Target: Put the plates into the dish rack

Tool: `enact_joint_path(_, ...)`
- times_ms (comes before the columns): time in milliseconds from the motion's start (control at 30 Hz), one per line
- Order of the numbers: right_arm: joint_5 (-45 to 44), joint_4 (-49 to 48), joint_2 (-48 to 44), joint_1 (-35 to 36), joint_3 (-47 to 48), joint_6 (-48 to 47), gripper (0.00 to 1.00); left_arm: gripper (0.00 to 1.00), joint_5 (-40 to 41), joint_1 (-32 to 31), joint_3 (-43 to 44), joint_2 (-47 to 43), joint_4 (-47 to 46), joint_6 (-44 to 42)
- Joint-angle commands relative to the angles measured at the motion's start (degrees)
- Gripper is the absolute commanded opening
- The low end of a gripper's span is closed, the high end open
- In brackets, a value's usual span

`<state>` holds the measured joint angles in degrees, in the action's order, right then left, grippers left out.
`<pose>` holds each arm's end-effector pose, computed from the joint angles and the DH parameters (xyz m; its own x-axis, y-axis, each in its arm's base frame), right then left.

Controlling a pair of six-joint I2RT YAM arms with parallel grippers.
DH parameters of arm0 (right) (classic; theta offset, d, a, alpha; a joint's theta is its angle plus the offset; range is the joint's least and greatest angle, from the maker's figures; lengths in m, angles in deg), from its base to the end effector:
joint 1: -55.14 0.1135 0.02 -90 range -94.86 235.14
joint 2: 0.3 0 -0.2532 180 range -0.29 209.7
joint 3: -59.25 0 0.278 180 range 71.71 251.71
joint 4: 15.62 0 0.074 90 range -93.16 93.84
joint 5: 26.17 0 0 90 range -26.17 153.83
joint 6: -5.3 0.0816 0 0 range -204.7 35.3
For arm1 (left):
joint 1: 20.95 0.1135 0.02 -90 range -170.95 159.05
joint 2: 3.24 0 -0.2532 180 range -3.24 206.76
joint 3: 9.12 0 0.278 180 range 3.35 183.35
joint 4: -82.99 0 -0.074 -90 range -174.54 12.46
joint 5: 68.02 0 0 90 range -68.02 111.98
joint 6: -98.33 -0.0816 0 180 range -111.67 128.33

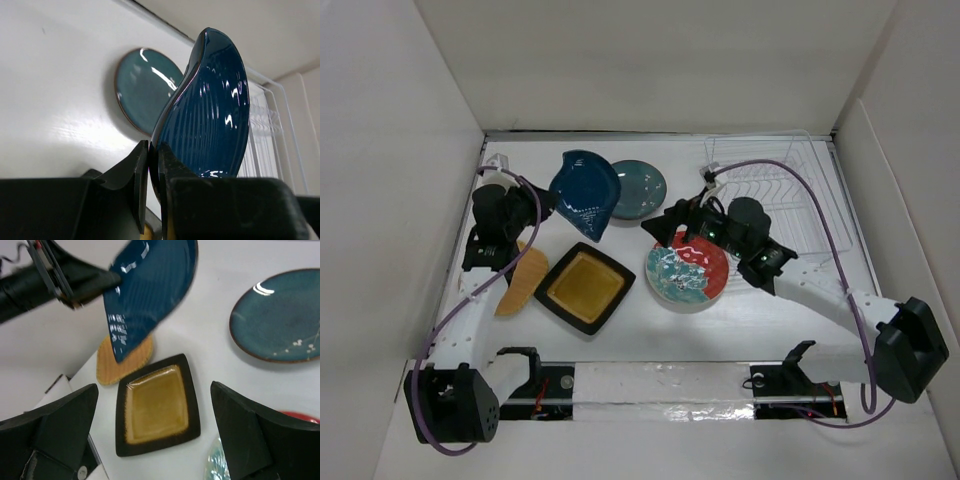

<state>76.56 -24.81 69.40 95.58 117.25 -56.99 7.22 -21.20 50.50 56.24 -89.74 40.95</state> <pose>0.2607 0.2458 0.2879 -0.4016 0.2537 -0.8800 -0.6930 0.5440 0.4731 0.3210 -0.0222 0.3133 -0.2431 -0.5202 -0.8187 0.1496 0.8138 -0.5615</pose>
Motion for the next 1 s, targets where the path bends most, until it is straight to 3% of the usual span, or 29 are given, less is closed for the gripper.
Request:
enact_joint_path(0,0.0,0.6,2.6,-0.4,6.0,-0.2,1.00,0.00,-9.5,0.3,-1.0,-3.9,-11.1,6.7)
enact_joint_path(433,9.7,-3.4,20.9,-2.9,18.3,4.6,0.99,0.00,-18.5,-0.8,-5.2,-8.9,-14.1,8.1)
enact_joint_path(633,12.8,-6.2,21.9,-2.9,18.4,4.9,0.98,0.00,-17.8,-0.8,-6.9,-8.9,-14.2,7.1)
enact_joint_path(967,1.3,2.4,14.1,-2.4,8.7,2.7,0.98,0.00,-18.6,-0.8,-5.9,-8.8,-17.7,9.9)
